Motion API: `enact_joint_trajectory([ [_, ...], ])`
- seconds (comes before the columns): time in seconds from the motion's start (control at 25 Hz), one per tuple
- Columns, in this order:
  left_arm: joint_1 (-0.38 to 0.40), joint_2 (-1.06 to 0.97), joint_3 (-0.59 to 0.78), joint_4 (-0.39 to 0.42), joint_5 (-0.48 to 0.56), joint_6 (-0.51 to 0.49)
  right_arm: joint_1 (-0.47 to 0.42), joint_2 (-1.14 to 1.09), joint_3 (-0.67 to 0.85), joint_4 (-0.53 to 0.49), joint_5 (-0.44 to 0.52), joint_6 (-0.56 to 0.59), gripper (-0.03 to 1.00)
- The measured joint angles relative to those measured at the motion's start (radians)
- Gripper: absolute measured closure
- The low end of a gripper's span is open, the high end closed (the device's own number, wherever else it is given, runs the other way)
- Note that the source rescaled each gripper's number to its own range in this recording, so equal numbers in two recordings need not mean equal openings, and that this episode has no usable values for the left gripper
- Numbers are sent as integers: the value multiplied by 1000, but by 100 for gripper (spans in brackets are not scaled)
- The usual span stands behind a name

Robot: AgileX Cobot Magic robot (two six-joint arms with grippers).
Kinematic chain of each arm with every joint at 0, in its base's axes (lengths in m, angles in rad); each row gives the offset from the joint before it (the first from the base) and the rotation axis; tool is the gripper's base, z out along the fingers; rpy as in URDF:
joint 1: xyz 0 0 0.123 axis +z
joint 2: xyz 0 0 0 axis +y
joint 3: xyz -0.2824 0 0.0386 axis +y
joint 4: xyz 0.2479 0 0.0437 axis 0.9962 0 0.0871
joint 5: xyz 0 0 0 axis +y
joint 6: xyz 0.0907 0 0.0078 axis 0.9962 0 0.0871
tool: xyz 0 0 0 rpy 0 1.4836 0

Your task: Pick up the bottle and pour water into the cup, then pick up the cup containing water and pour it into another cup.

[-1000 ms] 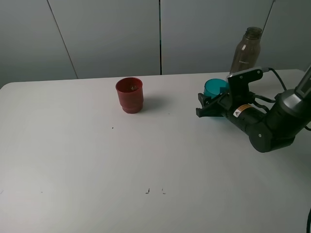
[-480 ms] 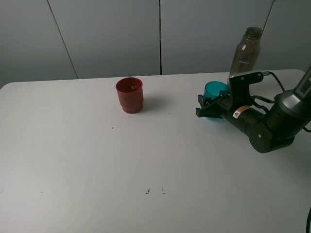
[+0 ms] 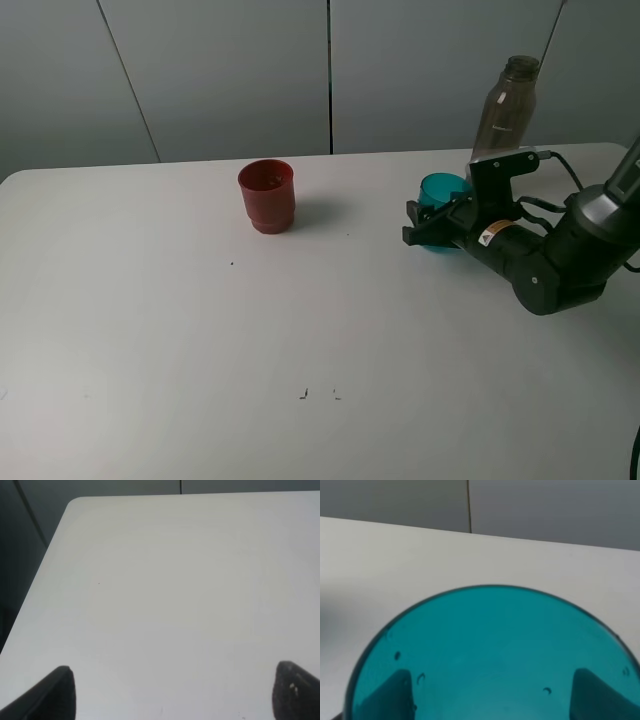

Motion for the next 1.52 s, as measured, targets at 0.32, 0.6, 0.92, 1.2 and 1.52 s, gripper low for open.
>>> enact_joint_trajectory([
  [0.32,0,0,0,0,0,0,0,0,0,-9,0,30,86],
  [0.6,0,0,0,0,0,0,0,0,0,-7,2,53,1],
  [0.92,0,0,0,0,0,0,0,-46,0,-9,167,56,-3],
  [1.2,0,0,0,0,0,0,0,-222,2,-72,608,58,-3],
  [1.52,0,0,0,0,0,0,0,-483,4,-141,1100,69,-3],
])
